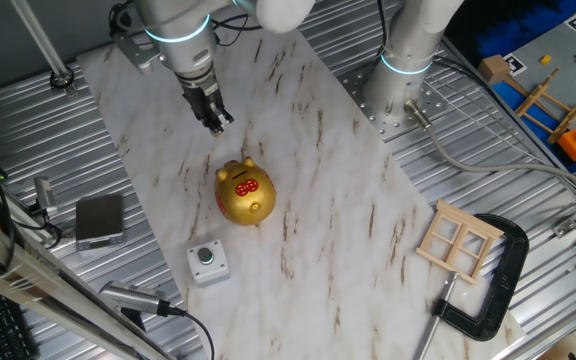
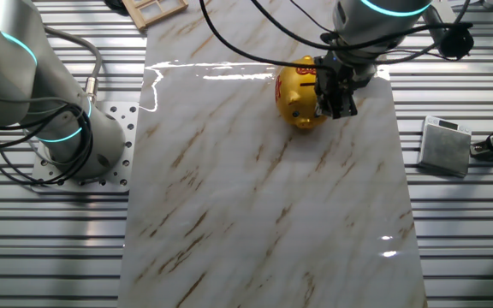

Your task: Drop coins into a piggy bank

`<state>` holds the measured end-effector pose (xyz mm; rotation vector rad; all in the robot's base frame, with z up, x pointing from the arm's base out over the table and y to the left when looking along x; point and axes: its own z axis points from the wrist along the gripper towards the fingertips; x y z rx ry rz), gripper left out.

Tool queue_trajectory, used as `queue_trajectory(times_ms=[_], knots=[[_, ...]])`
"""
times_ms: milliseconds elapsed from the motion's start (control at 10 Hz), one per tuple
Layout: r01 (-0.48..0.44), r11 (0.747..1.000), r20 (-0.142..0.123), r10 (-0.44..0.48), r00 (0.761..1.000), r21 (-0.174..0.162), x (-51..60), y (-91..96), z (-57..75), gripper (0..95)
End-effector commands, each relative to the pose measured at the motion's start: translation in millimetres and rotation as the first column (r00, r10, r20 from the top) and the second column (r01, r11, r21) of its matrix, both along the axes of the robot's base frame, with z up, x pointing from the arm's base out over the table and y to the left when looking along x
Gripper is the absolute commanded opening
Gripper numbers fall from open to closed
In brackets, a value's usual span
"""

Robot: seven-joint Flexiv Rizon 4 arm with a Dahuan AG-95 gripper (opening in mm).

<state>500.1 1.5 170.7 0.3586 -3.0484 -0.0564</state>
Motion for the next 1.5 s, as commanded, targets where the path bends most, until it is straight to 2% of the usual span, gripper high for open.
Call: queue_trajectory(times_ms=[100,500,700,900,1000,1100,1300,1500], knots=[[-0.004,1.0,-0.007,0.004,1.0,0.003,3.0,-3.7,7.3,0.0],[0.015,1.0,-0.019,-0.015,1.0,-0.002,4.0,-9.4,17.3,0.0],[0.018,1.0,-0.036,-0.018,0.999,0.002,10.2,-14.0,27.9,0.0],[0.017,1.0,-0.039,-0.017,0.999,0.007,16.7,-14.8,35.6,0.0],[0.017,1.0,-0.039,-0.016,0.999,0.008,17.5,-14.5,36.0,0.0],[0.025,1.0,-0.041,-0.025,0.999,0.011,25.7,-11.3,38.3,0.0],[0.034,0.999,-0.045,-0.033,0.998,0.011,33.7,-6.1,39.8,0.0],[0.037,0.999,-0.048,-0.036,0.998,0.012,37.1,-3.9,40.4,0.0]])
